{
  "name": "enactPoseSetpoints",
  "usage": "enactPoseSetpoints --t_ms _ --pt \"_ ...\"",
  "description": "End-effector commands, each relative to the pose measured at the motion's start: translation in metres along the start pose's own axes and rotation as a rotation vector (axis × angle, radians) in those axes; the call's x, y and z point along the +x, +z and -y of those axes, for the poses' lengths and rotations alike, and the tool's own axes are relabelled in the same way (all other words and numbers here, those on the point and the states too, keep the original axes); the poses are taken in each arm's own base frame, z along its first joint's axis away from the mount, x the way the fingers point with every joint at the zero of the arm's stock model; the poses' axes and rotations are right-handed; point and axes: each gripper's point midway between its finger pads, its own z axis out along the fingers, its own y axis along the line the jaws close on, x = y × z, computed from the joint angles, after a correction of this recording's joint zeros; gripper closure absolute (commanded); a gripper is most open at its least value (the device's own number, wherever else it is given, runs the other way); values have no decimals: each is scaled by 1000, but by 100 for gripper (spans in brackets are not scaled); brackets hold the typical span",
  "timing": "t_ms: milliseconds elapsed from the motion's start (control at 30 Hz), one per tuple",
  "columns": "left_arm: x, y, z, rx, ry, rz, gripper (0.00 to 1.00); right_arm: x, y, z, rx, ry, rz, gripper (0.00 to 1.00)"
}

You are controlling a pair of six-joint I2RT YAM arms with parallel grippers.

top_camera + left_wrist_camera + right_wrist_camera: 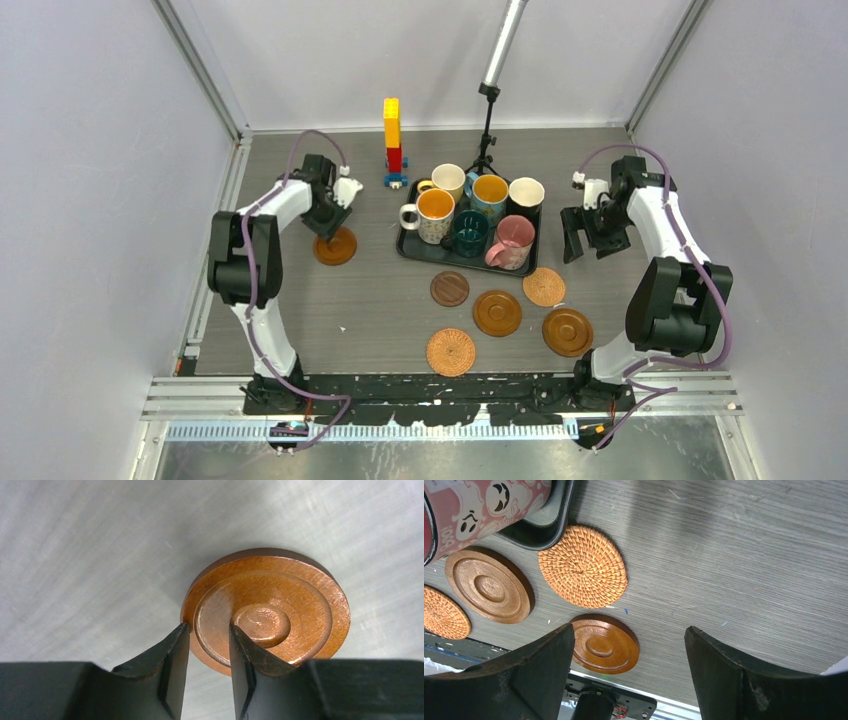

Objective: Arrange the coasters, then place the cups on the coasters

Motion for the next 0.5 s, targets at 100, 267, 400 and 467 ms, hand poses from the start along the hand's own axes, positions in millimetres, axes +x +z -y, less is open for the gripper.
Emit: enactPoseSetpoints --t_ms 100,267,400,467 --pt "-60 21 -35 23 -107 75 65 -21 -14 13 49 -14 62 15" --pt "-101 31 -49 51 -174 139 65 -23 -15 16 57 -7 63 15" --pt "-125 38 -56 78 -231 162 65 -24 -16 16 59 5 67 15" --pt "-132 40 -59 82 -244 166 65 -25 -17 17 62 7 71 16"
